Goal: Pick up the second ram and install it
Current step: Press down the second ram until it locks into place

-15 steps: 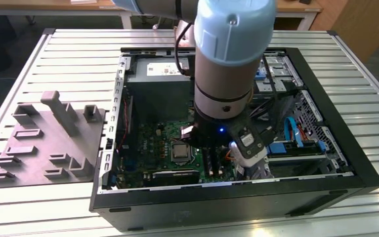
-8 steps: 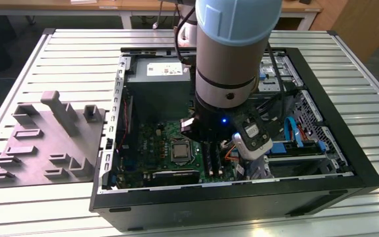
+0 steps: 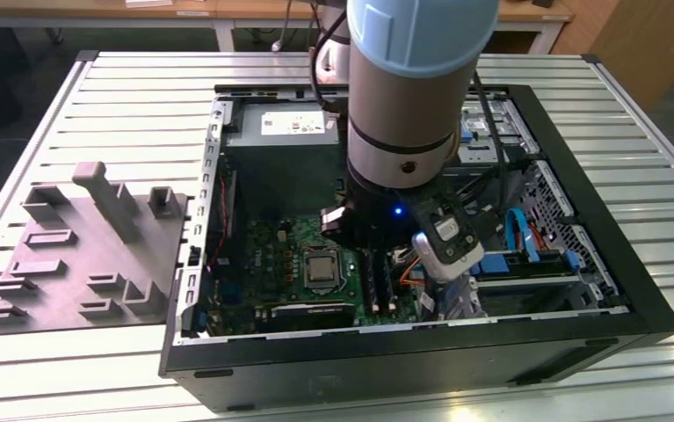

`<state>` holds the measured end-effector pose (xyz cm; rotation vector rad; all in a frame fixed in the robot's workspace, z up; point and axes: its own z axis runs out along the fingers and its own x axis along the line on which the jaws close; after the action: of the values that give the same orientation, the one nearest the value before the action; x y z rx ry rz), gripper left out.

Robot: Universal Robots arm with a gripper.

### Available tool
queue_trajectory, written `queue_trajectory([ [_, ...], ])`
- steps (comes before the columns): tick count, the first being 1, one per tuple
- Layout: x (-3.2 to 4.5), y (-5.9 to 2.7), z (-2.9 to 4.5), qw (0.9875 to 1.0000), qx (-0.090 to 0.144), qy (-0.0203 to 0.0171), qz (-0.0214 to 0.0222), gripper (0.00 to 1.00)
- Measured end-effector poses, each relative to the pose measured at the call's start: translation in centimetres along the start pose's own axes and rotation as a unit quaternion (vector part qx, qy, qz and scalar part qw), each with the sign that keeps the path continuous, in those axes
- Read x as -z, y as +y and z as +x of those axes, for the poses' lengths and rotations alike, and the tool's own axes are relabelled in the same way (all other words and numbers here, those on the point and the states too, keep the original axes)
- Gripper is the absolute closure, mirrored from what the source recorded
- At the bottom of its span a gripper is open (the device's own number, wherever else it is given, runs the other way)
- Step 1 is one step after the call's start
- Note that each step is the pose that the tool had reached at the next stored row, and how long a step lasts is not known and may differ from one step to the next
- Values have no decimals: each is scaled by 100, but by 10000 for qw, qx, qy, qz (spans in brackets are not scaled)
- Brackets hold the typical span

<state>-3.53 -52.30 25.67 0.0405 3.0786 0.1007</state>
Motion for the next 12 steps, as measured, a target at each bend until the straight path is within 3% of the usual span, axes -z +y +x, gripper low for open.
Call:
queue_trajectory([
  [6,-12,152,5,10000,-1,0,0,90],
  [12,-16,210,6,10000,-1,0,-1,90],
])
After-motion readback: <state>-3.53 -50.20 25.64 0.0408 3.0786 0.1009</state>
